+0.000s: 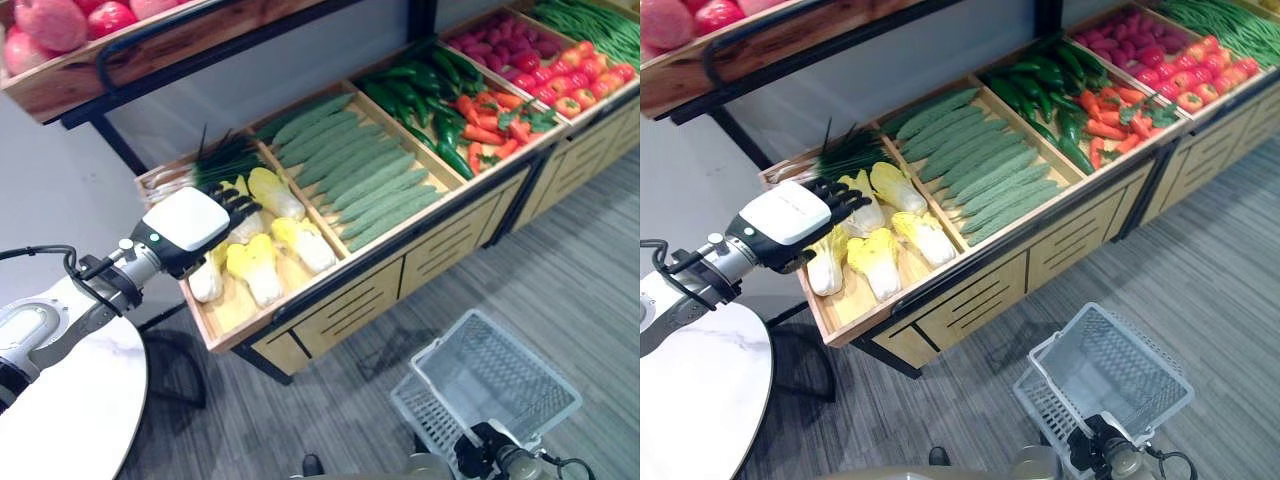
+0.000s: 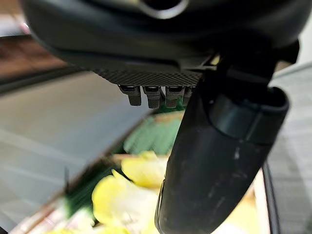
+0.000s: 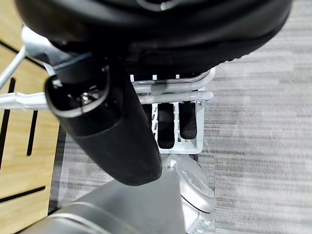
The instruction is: Get the vegetables into the basket
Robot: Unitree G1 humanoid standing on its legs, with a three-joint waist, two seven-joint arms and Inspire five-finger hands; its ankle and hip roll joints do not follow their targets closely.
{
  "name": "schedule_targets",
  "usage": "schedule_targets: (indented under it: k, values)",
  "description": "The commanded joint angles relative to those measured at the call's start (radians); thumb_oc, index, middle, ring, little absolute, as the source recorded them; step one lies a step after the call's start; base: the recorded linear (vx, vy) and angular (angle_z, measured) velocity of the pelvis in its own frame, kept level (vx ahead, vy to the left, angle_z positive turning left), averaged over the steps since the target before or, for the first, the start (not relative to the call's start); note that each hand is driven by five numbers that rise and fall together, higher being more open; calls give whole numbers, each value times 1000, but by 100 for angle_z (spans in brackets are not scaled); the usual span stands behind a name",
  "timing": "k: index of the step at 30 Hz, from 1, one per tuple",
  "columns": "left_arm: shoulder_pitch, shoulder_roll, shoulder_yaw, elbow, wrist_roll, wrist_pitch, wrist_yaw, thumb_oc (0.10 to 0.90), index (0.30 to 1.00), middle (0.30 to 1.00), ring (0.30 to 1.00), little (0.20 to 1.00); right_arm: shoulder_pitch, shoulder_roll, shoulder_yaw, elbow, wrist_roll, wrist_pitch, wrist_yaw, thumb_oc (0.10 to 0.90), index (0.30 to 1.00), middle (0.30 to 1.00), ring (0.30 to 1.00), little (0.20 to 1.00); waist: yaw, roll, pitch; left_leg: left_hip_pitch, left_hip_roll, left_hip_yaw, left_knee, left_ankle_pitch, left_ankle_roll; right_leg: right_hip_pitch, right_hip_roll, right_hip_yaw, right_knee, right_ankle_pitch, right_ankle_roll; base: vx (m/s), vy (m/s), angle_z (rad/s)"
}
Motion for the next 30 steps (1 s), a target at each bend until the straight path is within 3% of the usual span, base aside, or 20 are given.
schedule_targets:
  k: [1,2,3,9,22,30]
  values:
    - [-240,47,18,128,34,68,17,900,1000,1000,1000,1000,7,31,23,-13,7,-25,9,400,300,300,300,300,-25,-32,30,30,-60,-3,7,-42,-21,22,-76,-5,9,-8,98,0,9,-23]
    - [-254,44,5,135,34,67,19,900,1000,1000,1000,1000,7,33,21,-13,7,-25,9,400,300,300,300,300,-22,-33,28,29,-60,-2,7,-42,-21,21,-76,-5,9,-8,99,-4,10,-21]
    - [-318,17,-80,205,47,86,13,900,1000,1000,1000,1000,-1,33,18,-5,14,-25,-2,400,300,300,300,300,-31,-30,35,18,-62,5,7,-38,-20,4,-79,3,9,-1,101,-14,10,-13]
    - [-433,-43,-223,324,62,93,13,900,1000,1000,1000,1000,-27,30,11,8,37,-27,-24,400,300,300,300,300,-45,-21,51,-37,-68,20,7,-25,-23,-63,-88,19,9,21,108,-21,3,-8]
    - [-467,-152,-306,459,86,114,-6,900,1000,1000,1000,1000,-91,33,29,8,62,-27,-52,400,300,300,300,300,-56,-15,87,-110,-65,38,7,-5,-29,-151,-92,42,9,46,110,-11,-3,-9]
    - [-486,-229,-369,573,139,124,-41,900,1000,1000,1000,1000,-106,44,46,6,75,-29,-60,400,300,300,300,300,-60,-27,100,-129,-61,45,7,1,-31,-172,-90,52,8,52,110,-5,-4,-3]
